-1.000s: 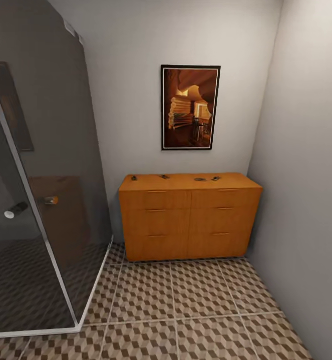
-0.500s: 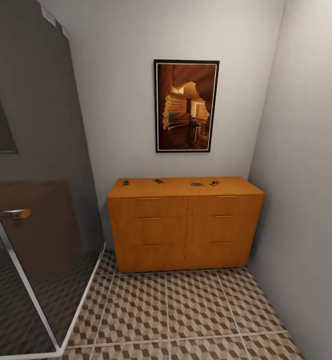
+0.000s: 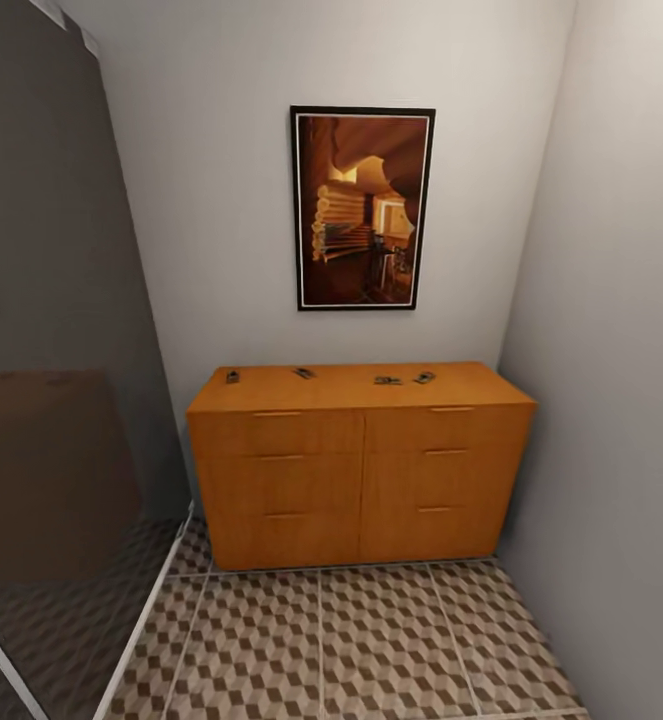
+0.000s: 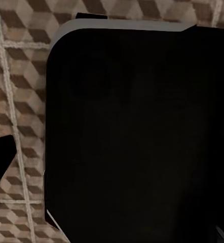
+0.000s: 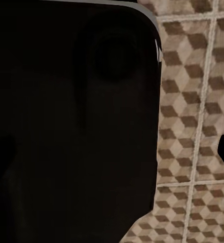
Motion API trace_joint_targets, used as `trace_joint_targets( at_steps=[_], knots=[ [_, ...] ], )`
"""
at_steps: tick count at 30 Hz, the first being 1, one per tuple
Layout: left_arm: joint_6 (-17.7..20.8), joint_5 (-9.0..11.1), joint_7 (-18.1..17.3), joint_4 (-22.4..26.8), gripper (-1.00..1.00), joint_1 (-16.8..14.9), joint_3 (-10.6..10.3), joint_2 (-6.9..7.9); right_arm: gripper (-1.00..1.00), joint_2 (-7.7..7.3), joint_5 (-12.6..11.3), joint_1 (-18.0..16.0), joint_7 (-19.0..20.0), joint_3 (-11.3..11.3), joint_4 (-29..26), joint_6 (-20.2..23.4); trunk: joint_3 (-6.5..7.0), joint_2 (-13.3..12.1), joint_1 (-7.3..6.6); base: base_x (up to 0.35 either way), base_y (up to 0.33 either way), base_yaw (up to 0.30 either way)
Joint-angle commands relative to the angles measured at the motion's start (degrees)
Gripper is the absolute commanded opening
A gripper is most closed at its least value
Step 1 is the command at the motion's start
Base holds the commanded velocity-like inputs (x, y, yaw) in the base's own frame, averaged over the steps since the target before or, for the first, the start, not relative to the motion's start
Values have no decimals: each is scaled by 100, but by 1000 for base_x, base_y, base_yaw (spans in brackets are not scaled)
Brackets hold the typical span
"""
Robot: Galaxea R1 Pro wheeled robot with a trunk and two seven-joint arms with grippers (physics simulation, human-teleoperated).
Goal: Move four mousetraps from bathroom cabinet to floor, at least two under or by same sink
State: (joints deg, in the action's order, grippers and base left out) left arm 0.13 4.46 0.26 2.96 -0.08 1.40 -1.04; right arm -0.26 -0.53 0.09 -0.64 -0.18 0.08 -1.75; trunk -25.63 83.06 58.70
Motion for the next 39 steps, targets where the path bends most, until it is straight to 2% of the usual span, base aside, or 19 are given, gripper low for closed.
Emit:
trace_joint_targets(
  at_steps=[1,10,39],
  knots=[
    [0,47,2,3,100,-1,10,-1,100,0,-4,-1,-7,-1,1,-18,-4,2,3,321,-133,0],
    [-42,46,1,3,100,-1,18,-1,100,0,0,-1,-7,0,1,-18,-4,2,3,321,-107,0],
    [-65,38,1,3,100,-1,23,4,100,8,0,-1,-7,0,1,-23,-4,2,3,321,-4,0]
  ],
)
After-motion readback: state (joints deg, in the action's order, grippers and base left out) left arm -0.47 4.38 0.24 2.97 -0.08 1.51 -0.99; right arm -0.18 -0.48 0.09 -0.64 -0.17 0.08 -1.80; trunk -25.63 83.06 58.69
